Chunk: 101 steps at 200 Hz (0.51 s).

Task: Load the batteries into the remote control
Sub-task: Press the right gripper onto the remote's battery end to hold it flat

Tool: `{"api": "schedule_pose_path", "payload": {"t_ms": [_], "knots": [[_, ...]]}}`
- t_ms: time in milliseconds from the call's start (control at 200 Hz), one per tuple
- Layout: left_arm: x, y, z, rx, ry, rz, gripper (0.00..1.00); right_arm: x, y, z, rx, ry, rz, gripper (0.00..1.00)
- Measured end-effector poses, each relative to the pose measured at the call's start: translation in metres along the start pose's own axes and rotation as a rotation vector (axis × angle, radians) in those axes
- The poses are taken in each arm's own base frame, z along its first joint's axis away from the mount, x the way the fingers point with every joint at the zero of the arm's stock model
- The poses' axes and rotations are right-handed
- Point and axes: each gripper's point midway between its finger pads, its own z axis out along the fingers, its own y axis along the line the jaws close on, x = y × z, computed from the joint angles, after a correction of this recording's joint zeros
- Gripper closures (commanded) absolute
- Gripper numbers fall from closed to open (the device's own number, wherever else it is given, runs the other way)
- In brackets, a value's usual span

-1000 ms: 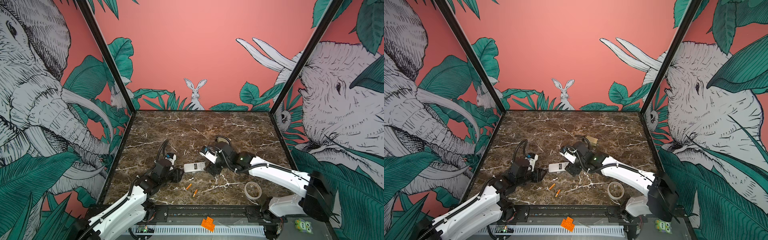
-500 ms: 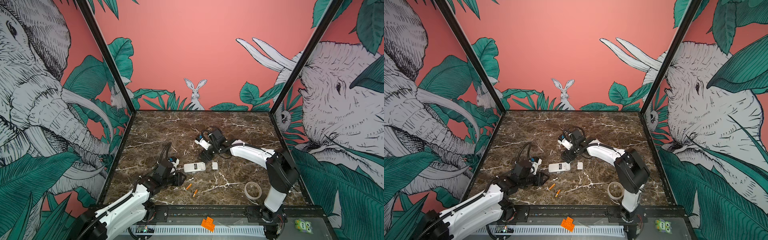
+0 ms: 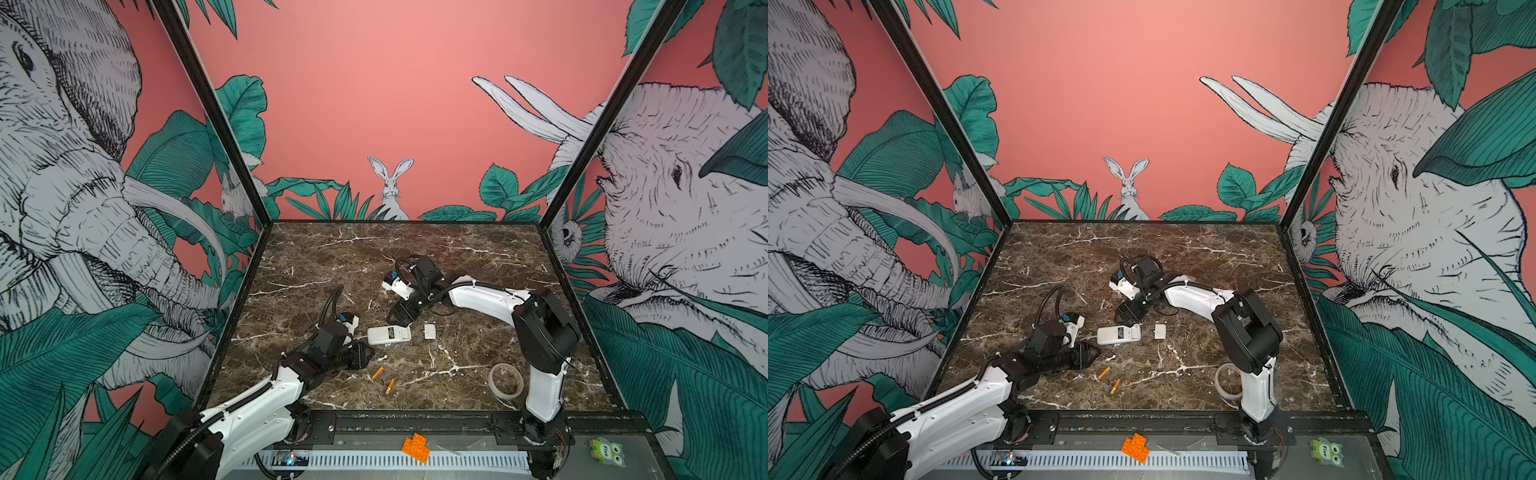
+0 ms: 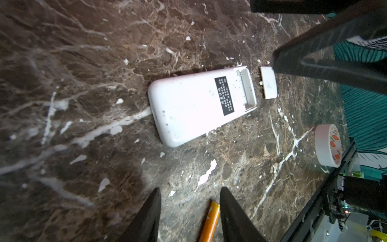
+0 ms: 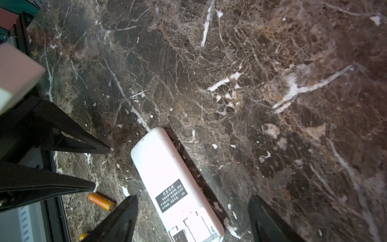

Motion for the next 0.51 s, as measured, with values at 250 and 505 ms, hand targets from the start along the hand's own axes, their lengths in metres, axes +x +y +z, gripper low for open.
{"api": "schedule_pose_path", "payload": {"t_ms": [250,505], "knots": [[0.004,0.004,0.003,-0.016,0.018,-0.005,0.53,0.002,0.000,0.003,-0.008,0.006,0.023,0.19],[0.007,0.006,0.005,-0.020,0.032,-0.010,0.52,0.022,0.002,0.011,-0.031,0.038,0.046,0.20]]}}
